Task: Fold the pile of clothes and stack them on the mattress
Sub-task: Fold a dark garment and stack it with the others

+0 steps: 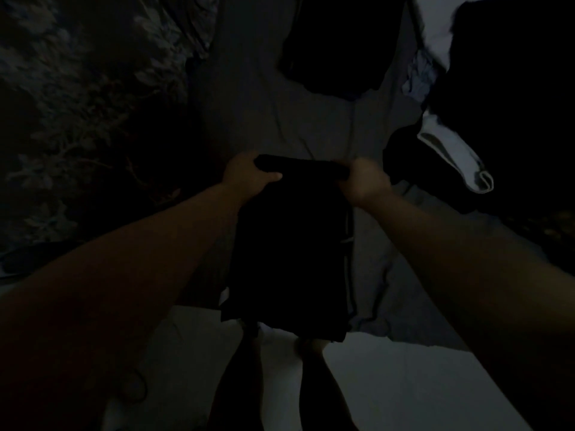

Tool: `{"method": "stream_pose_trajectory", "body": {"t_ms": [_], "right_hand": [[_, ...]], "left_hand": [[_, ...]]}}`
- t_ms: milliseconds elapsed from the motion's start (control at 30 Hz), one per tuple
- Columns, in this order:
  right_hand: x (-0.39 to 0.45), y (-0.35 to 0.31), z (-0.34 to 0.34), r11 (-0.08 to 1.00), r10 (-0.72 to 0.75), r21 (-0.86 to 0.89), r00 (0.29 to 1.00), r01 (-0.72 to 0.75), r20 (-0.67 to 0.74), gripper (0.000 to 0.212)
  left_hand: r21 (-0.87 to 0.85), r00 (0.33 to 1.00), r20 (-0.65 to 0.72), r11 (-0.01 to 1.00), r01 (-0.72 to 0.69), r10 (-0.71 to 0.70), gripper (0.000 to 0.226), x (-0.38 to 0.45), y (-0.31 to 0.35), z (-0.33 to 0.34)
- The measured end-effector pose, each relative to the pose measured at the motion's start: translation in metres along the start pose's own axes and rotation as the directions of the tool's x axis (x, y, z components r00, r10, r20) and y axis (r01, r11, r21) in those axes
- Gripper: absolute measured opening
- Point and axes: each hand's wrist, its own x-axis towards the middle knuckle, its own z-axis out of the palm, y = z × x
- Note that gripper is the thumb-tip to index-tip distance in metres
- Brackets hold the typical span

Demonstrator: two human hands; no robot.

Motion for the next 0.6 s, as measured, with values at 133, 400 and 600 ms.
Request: {"method": "stream_pose_trajectory", "body": {"t_ms": [133, 400, 600], "right_hand": [[0.018, -0.001, -0.052, 0.996, -0.056, 0.05, 0.978, 0.068, -0.203, 0.025], [0.017, 0.001, -0.094, 0.948, -0.112, 0.235, 0.918, 0.213, -0.379, 0.031], [-0.072, 0.013, -0.04, 0.924, -0.283, 0.16, 0.902, 0.348, -0.325, 0.032]], "left_hand": [[0.054, 0.973, -0.177, 0.988, -0.141, 0.149, 0.06, 0.016, 0.037, -0.032], [-0.001, 0.941, -0.2, 0.96, -0.28, 0.274, 0.04, 0.017, 0.08, -0.052], [0.093, 0.894, -0.226, 0.922, -0.376, 0.387, 0.021, -0.07, 0.022, -0.031]]}}
